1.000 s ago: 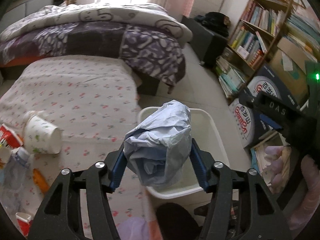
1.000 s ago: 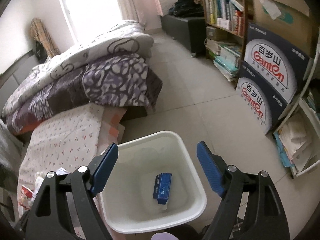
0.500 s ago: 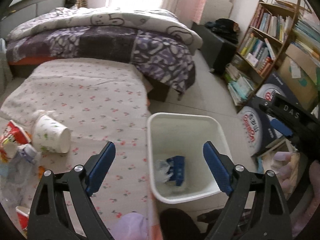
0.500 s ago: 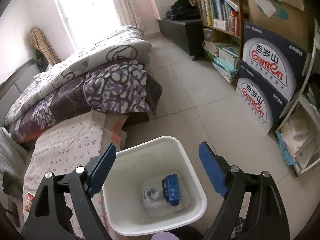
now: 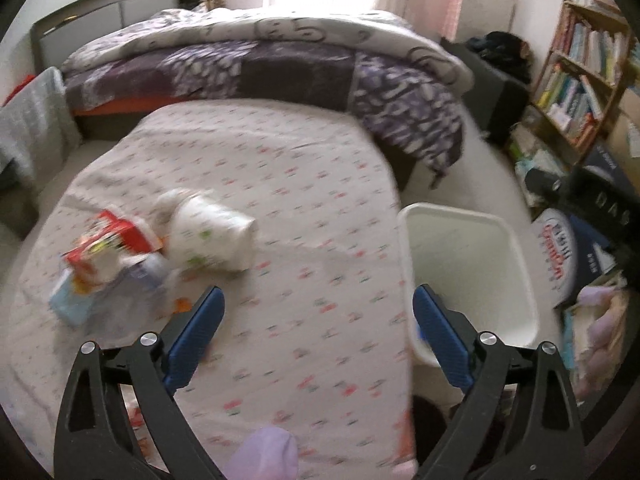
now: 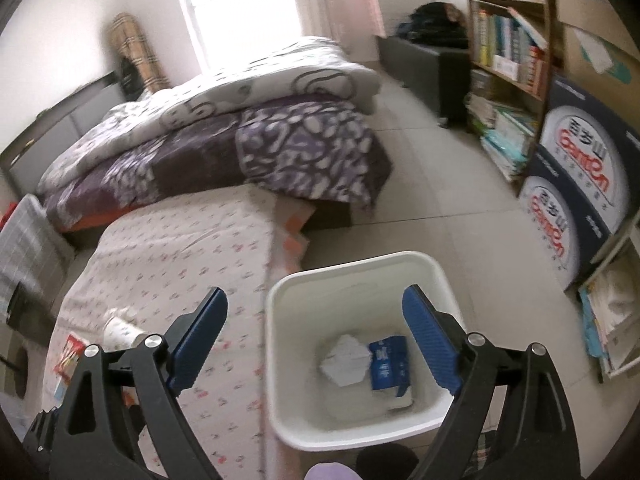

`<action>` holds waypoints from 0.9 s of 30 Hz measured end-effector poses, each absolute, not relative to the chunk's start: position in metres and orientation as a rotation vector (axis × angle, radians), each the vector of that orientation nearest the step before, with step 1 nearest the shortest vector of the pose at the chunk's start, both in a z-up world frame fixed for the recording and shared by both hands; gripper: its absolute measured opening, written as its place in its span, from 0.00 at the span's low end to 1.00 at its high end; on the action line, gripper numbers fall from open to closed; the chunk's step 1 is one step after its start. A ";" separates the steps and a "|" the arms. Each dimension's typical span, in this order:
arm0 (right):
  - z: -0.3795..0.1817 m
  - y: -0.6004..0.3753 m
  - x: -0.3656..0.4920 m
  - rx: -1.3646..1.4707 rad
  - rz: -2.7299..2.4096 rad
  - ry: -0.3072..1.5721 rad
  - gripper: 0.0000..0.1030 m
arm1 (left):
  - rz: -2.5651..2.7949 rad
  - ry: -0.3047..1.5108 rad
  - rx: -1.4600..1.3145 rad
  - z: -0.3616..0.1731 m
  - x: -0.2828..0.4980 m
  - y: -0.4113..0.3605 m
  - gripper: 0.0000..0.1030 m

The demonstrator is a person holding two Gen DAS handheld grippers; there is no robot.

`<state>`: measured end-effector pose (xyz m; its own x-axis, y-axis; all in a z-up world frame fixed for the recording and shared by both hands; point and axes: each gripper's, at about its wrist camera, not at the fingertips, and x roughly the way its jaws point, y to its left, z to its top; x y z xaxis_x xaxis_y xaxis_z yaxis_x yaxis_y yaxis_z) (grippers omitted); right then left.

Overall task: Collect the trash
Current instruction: 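Grasp the red noodle cup with the left gripper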

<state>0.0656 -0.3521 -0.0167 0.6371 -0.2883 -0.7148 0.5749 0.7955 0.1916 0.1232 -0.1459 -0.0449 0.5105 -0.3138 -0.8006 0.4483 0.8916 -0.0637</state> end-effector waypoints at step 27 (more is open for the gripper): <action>-0.049 -0.205 0.135 0.291 -0.187 0.934 0.86 | -0.220 1.443 0.120 -0.134 0.136 0.046 0.88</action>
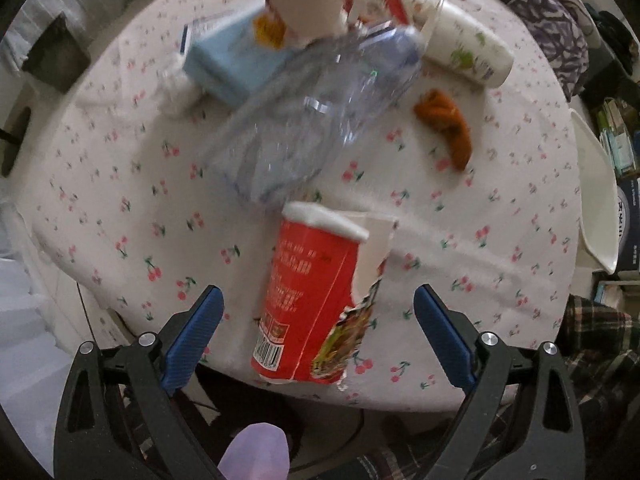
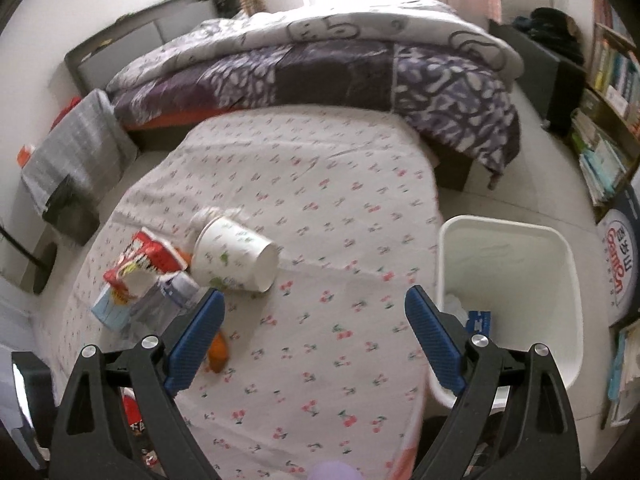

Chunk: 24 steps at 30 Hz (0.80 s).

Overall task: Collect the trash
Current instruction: 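Grasp the red noodle cup with the left gripper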

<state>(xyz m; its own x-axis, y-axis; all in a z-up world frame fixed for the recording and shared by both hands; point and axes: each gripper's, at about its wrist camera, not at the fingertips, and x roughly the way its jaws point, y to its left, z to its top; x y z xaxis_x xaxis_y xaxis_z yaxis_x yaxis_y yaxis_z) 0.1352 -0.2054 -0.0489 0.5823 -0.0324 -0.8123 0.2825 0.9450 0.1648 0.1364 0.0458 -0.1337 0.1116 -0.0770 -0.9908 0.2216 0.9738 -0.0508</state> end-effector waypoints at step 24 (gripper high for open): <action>-0.130 -0.103 0.185 0.038 0.030 1.159 0.84 | -0.282 1.023 -0.159 -0.004 0.138 0.119 0.47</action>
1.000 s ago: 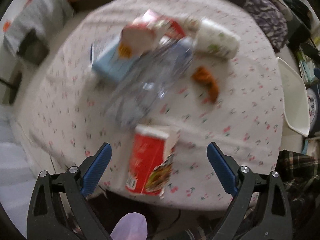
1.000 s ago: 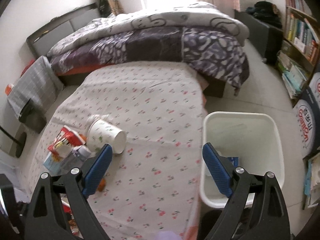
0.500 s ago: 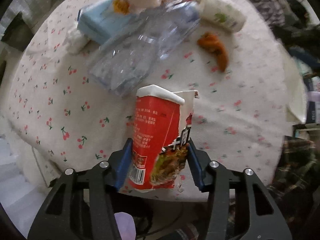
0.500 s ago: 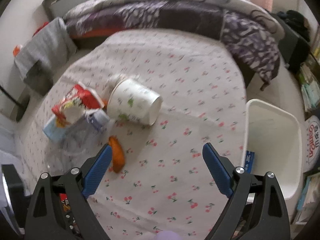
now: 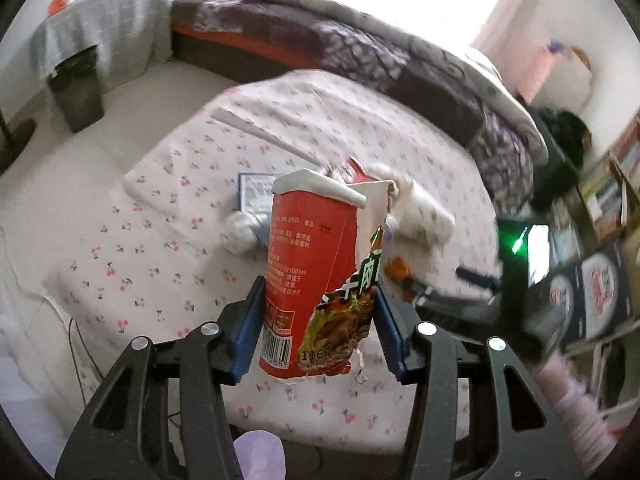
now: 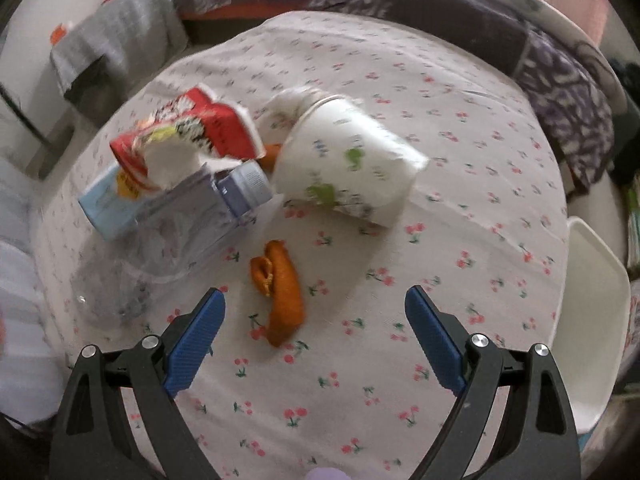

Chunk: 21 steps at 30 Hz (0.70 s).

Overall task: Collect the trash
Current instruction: 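Grasp the orange peel with the right gripper while the left holds the red cup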

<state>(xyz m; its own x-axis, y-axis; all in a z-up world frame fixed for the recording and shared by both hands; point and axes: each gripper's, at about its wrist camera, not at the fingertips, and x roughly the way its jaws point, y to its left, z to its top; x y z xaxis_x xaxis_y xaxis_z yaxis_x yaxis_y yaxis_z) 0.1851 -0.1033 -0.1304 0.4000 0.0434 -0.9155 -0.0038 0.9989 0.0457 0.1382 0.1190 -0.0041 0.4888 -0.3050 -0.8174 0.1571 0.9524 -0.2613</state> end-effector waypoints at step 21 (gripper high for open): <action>-0.083 -0.100 0.186 0.128 0.104 0.991 0.17 | -0.195 0.956 -0.179 -0.009 0.165 0.115 0.48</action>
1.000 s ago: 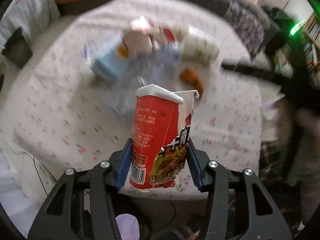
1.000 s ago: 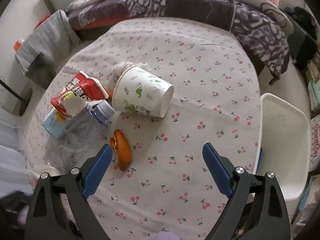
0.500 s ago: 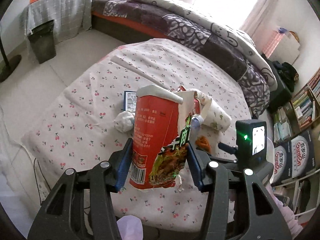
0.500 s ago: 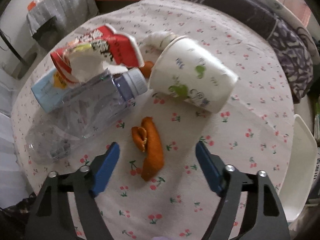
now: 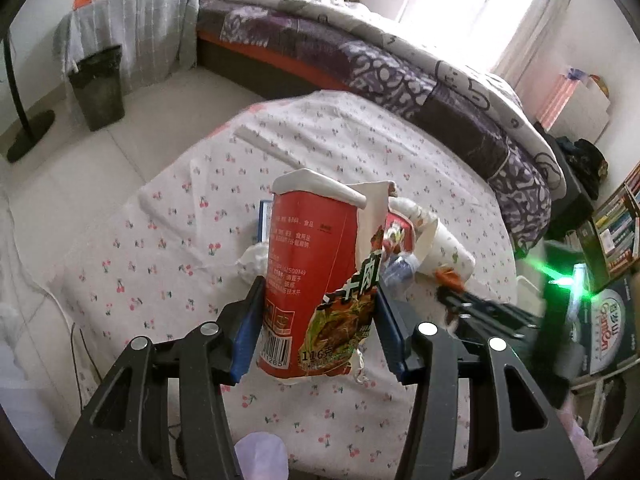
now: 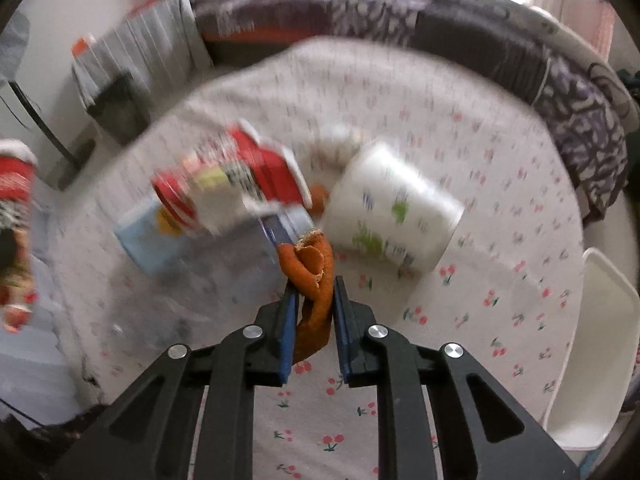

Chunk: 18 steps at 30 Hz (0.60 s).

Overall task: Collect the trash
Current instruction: 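Grasp the orange peel with the right gripper while the left holds the red cup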

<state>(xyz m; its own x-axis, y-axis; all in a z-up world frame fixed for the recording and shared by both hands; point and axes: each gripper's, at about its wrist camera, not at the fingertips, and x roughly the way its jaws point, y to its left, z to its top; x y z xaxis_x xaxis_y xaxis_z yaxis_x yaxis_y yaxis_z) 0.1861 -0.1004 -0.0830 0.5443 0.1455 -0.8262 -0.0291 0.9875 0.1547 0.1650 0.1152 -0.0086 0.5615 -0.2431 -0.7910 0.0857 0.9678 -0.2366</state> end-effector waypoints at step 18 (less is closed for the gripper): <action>0.000 -0.144 0.138 0.167 0.007 0.591 0.17 | -0.115 0.686 -0.081 0.009 0.156 0.052 0.48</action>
<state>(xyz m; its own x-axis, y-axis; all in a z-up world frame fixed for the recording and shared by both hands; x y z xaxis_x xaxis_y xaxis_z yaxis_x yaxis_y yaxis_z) 0.1382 -0.1438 0.0000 0.8309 0.0539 -0.5538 0.0415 0.9865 0.1583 0.1559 0.0517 0.0088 0.7678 -0.1328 -0.6268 0.0791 0.9905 -0.1129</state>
